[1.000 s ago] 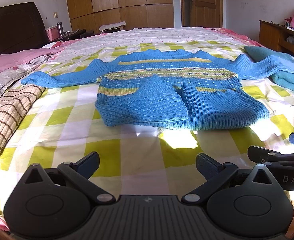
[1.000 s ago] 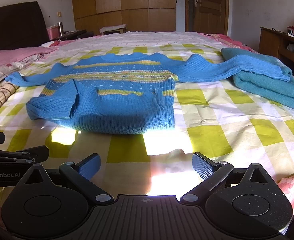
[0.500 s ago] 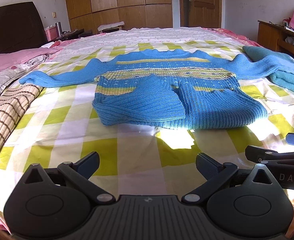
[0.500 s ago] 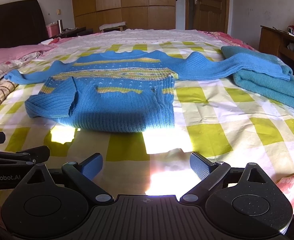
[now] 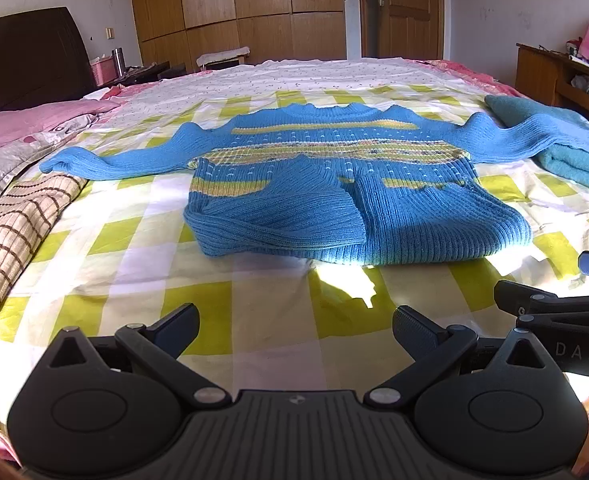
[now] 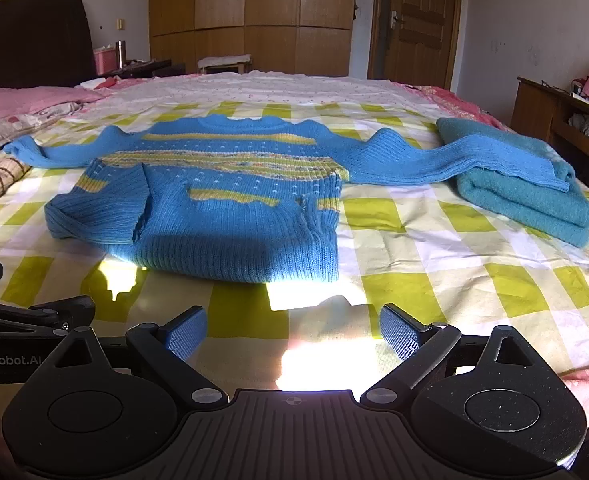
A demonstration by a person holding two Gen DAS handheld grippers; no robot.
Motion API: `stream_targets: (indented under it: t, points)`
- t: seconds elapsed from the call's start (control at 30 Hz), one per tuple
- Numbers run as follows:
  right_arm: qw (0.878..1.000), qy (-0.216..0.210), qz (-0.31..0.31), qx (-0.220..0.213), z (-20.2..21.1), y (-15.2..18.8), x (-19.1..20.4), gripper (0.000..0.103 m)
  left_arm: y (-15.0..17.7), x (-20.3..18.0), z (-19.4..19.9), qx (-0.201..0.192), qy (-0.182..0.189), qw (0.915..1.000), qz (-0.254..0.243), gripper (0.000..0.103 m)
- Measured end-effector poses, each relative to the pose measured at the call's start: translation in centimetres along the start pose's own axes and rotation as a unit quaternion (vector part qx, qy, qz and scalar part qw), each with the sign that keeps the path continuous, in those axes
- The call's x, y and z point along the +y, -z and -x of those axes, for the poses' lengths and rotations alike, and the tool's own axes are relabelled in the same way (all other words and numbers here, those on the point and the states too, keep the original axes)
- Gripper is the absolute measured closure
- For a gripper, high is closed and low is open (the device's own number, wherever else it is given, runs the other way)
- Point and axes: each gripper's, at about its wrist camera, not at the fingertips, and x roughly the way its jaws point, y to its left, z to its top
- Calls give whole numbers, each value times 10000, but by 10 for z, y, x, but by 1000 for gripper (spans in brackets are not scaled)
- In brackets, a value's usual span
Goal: Fold small clothes
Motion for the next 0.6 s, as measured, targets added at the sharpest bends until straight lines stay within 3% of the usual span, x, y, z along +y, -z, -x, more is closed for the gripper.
stream_targets:
  t: [0.6]
  points:
    - [9997,-66,-218,-125,-3,-7,-11,13,-17,-9,-2,-222,64,9986,-472,0]
